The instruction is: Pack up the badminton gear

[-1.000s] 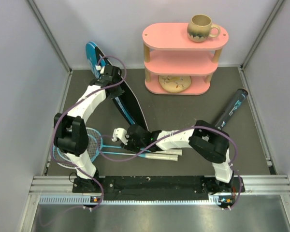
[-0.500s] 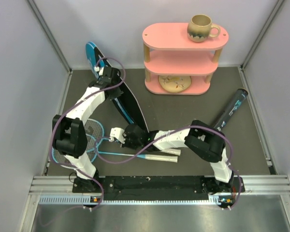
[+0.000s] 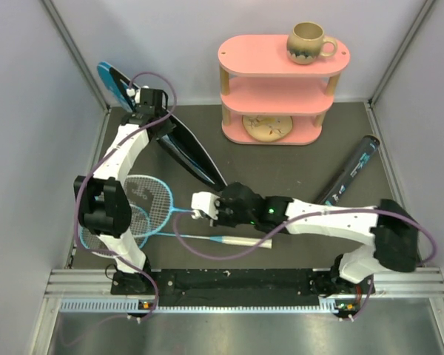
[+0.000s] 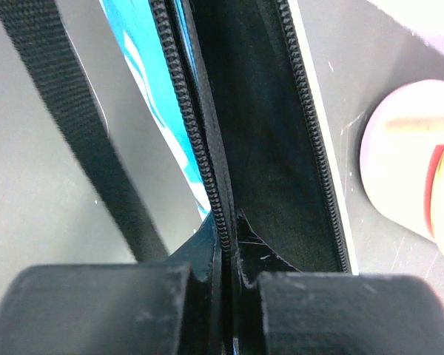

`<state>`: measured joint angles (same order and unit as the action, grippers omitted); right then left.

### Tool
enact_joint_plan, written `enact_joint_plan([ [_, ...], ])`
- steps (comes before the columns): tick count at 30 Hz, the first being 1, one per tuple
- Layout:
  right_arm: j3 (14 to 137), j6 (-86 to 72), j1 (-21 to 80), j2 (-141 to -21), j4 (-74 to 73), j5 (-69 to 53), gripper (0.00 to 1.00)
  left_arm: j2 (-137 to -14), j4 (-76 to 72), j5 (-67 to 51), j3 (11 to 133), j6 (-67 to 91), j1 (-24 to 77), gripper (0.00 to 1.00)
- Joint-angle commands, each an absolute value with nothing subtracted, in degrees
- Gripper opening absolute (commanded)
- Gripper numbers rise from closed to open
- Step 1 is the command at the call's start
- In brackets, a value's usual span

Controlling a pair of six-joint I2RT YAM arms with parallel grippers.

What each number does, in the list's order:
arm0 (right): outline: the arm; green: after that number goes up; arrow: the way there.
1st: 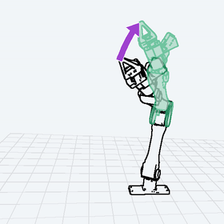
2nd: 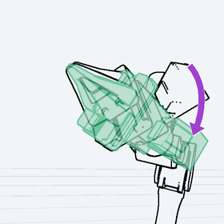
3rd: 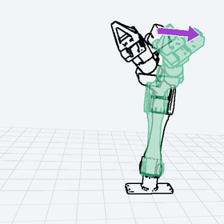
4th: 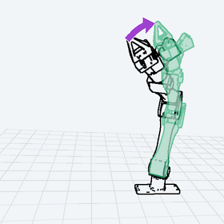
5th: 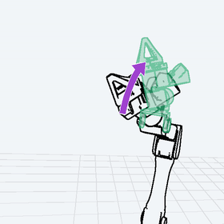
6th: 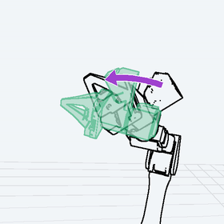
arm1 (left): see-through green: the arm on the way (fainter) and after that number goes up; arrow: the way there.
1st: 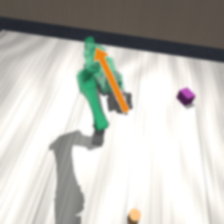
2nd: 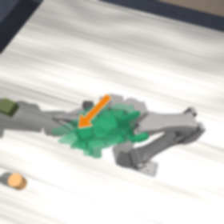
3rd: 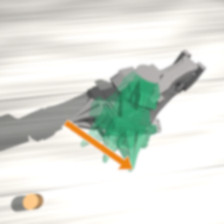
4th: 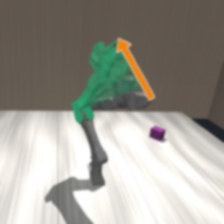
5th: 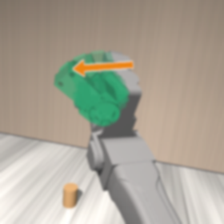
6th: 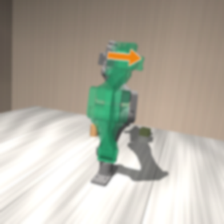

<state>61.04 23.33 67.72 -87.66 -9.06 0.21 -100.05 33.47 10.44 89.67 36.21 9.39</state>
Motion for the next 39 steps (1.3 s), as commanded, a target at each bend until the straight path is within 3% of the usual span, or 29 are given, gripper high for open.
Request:
enact_joint_plan([
  [1,52.7,20.7,68.9,-77.3,-13.0,-0.2,0.0,-102.0,30.3,13.0,95.9,34.1,7.6,0.0],
  [12,43.6,12.9,68.3,-53.4,-15.5,8.7,0.0,-102.9,32.8,17.1,103.3,30.3,3.1,0.0],
  [21,42.3,5.5,56.3,-40.1,-13.6,8.5,0.0,-102.7,34.8,19.1,101.1,30.7,1.4,0.0],
  [26,45.6,-5.3,42.6,-44.2,-11.0,-9.5,0.0,-101.0,32.9,12.7,96.3,32.9,0.8,0.0],
  [33,61.5,-22.7,40.4,-63.2,-5.9,-27.2,0.0,-98.2,29.5,3.6,87.3,33.3,0.8,0.0],
  [39,63.2,-44.5,39.3,-73.9,8.8,-39.5,0.0,-94.6,25.8,-3.7,79.8,32.5,0.8,0.0],
])
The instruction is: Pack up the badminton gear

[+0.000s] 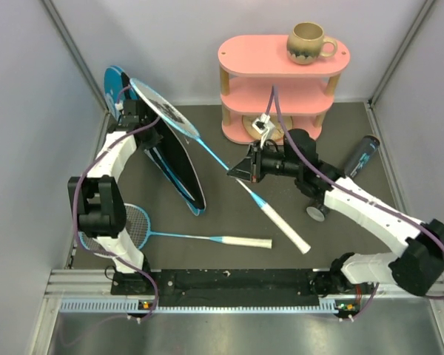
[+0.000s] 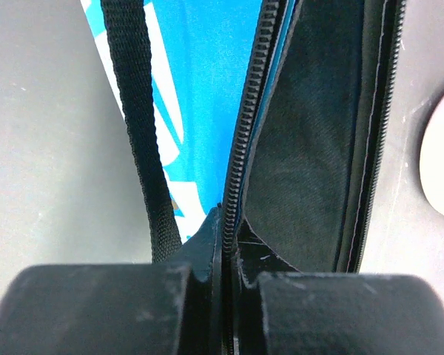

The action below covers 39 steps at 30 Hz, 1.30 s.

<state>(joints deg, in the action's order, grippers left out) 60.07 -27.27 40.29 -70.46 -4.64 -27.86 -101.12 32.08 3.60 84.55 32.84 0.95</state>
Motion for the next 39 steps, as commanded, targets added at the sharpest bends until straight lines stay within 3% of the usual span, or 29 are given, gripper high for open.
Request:
enact_joint_plan([
  [1,62.6,-47.2,38.4,-75.0,11.2,-41.2,0.0,-93.8,22.9,-4.4,78.3,32.8,0.8,0.0],
  [4,59.2,-58.2,37.2,-77.7,20.5,-42.5,0.0,-90.7,17.2,-6.7,72.7,34.0,0.9,0.0],
  [10,56.5,-67.4,37.2,-81.4,24.2,-41.9,0.0,-87.4,11.7,-9.0,67.3,36.4,0.8,0.0],
  [16,51.6,-73.4,37.2,-83.1,30.3,-41.9,0.0,-87.0,8.5,-12.2,65.4,39.0,0.8,0.0],
  [19,50.8,-71.8,37.2,-83.4,26.4,-40.0,0.0,-86.8,7.7,-14.5,65.0,39.6,0.8,0.0],
  [26,58.5,-66.7,37.1,-88.9,13.0,-36.1,0.0,-85.6,3.1,-21.7,61.5,39.8,1.3,0.0],
  [39,77.6,-65.7,37.3,-103.4,6.4,-32.4,0.0,-80.9,-5.7,-28.7,53.2,42.2,4.7,0.0],
])
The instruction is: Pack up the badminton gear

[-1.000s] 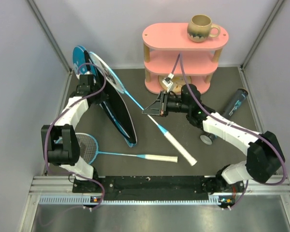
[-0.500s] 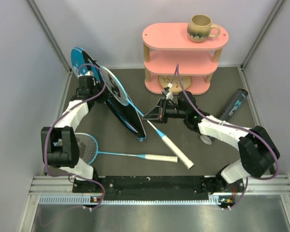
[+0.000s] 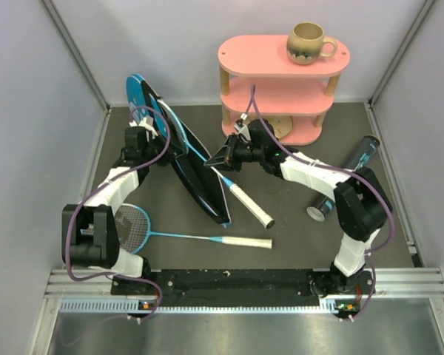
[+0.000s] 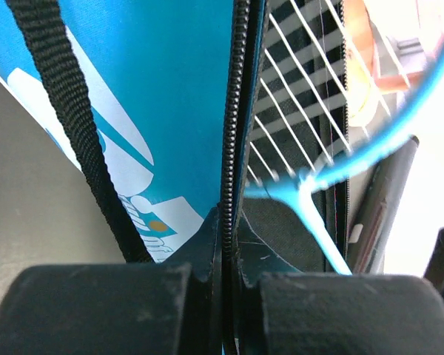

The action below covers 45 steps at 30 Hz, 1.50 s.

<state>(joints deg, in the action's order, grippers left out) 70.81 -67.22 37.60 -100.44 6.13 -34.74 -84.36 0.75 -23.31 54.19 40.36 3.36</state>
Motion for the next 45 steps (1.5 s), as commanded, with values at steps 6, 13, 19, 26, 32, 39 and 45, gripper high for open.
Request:
enact_joint_plan([
  [6,83.7,-64.1,37.8,-109.2,8.7,-28.9,0.0,-78.8,-6.9,-30.1,50.4,44.9,7.1,0.0],
  [13,91.8,-60.9,39.5,-112.2,2.7,-19.7,0.0,-76.5,-6.9,-29.6,49.1,48.1,10.1,0.0],
  [19,93.2,-53.4,41.7,-111.5,0.3,-5.8,0.0,-76.4,-7.2,-31.7,49.2,51.8,11.0,0.0],
  [26,93.2,-42.4,41.8,-114.7,9.7,-1.8,0.0,-75.5,-6.7,-33.0,48.4,53.0,12.5,0.0],
  [32,89.2,-38.2,42.2,-116.5,18.4,3.5,0.0,-76.3,-9.8,-34.3,47.2,56.7,13.3,0.0],
  [39,84.6,-35.6,43.9,-114.5,19.0,14.3,0.0,-77.2,-11.1,-31.9,46.7,57.9,13.4,0.0],
  [45,92.3,-35.5,46.3,-113.6,3.9,18.3,0.0,-81.9,-12.9,-32.3,47.6,57.9,13.5,0.0],
])
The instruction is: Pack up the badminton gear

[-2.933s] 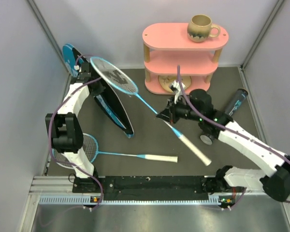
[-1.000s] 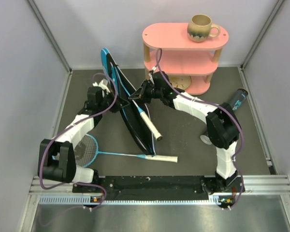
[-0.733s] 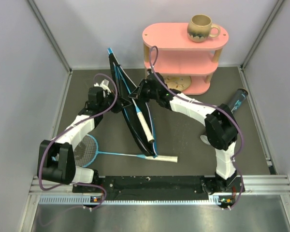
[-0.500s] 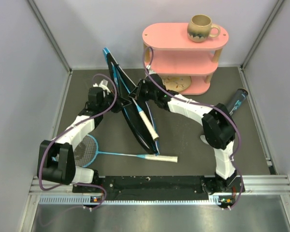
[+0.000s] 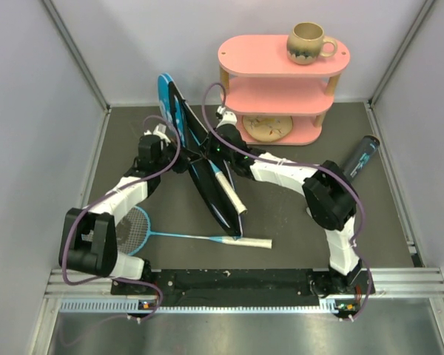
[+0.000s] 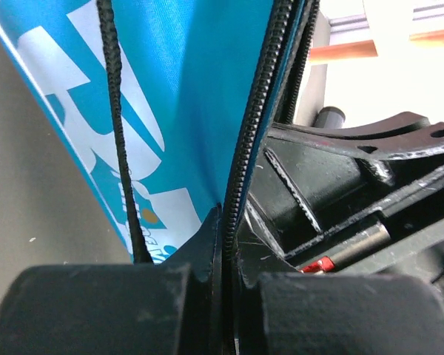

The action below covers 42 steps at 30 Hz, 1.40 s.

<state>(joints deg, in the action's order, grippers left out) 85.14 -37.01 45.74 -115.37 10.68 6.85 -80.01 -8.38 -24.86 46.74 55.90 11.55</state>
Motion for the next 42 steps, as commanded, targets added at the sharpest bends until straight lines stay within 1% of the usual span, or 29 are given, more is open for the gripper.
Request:
enact_joint_plan([
  [1,93.9,-35.1,47.3,-114.0,1.3,20.8,0.0,-82.7,-13.9,-34.1,47.7,58.1,13.4,0.0],
  [2,95.3,-34.6,47.7,-114.3,0.1,25.3,0.0,-83.4,-14.7,-34.9,47.8,58.2,13.4,0.0],
  [6,101.8,-33.7,49.4,-116.4,-8.1,35.9,0.0,-84.6,-16.3,-36.7,47.6,59.6,13.5,0.0],
  [10,102.7,-35.6,50.9,-119.8,-8.0,44.2,0.0,-82.8,-18.5,-36.9,46.8,61.4,13.5,0.0],
  [12,102.5,-34.2,51.7,-121.4,-6.3,43.9,0.0,-81.8,-19.1,-37.2,46.6,62.2,13.5,0.0],
  [13,101.7,-34.0,51.9,-122.3,-3.3,43.3,0.0,-81.7,-19.0,-37.4,46.5,62.3,13.5,0.0],
  [15,98.8,-32.5,51.8,-123.3,-0.4,43.1,0.0,-80.9,-18.9,-38.0,45.9,62.7,13.5,0.0],
  [16,98.2,-32.1,51.7,-123.7,3.8,41.2,0.0,-80.4,-18.8,-38.0,45.6,62.7,13.5,0.0],
  [18,95.5,-27.7,51.1,-124.5,7.6,37.5,0.0,-79.3,-17.0,-37.5,44.8,61.3,13.6,0.0],
  [20,92.4,-22.5,50.4,-123.9,14.1,29.0,0.0,-78.7,-15.1,-36.9,44.9,58.6,13.4,0.0],
  [22,91.3,-22.6,49.0,-123.2,14.0,25.2,0.0,-78.8,-11.4,-36.8,45.7,57.0,13.4,0.0],
  [25,88.7,-22.1,47.6,-122.1,15.0,24.7,0.0,-79.3,-10.7,-37.6,46.2,56.2,13.3,0.0],
  [29,84.6,-18.0,47.5,-122.5,20.7,27.4,0.0,-79.1,-13.3,-39.4,46.2,58.9,13.2,0.0],
  [32,83.1,-17.1,46.2,-122.0,22.8,24.4,0.0,-78.0,-10.6,-38.9,47.6,57.6,12.9,0.0],
  [33,83.3,-16.6,46.1,-121.6,20.4,25.1,0.02,-77.7,-9.5,-38.7,48.1,57.1,12.6,0.0],
  [34,84.3,-16.2,46.1,-121.3,17.5,25.6,0.11,-77.3,-8.8,-38.2,48.6,56.7,12.4,0.0],
  [35,87.2,-16.1,45.6,-121.1,13.8,25.1,0.16,-76.9,-8.3,-38.1,48.7,56.1,12.3,0.0],
  [36,88.6,-16.1,45.4,-120.9,11.0,21.8,0.33,-76.8,-7.9,-38.0,48.9,56.1,11.9,0.0],
  [37,90.9,-14.8,45.1,-120.4,6.0,18.9,0.41,-76.7,-7.9,-37.7,49.0,56.2,11.7,0.0],
  [38,91.9,-13.6,45.0,-119.8,3.5,16.0,0.46,-77.3,-8.0,-37.4,49.3,56.0,11.5,0.0],
  [39,93.3,-13.2,45.1,-119.2,0.5,11.6,0.59,-77.9,-7.6,-37.1,49.7,55.7,11.3,0.0],
  [40,96.5,-13.6,45.0,-117.2,-7.7,7.9,0.61,-78.6,-7.3,-36.8,50.7,55.3,11.1,0.0],
  [41,97.5,-14.0,44.9,-115.7,-10.5,4.4,0.63,-80.0,-6.8,-36.0,51.3,54.3,10.7,0.0],
  [42,98.1,-14.5,44.8,-113.7,-13.2,-3.3,0.67,-80.9,-6.3,-35.7,51.9,53.8,10.5,0.0],
])
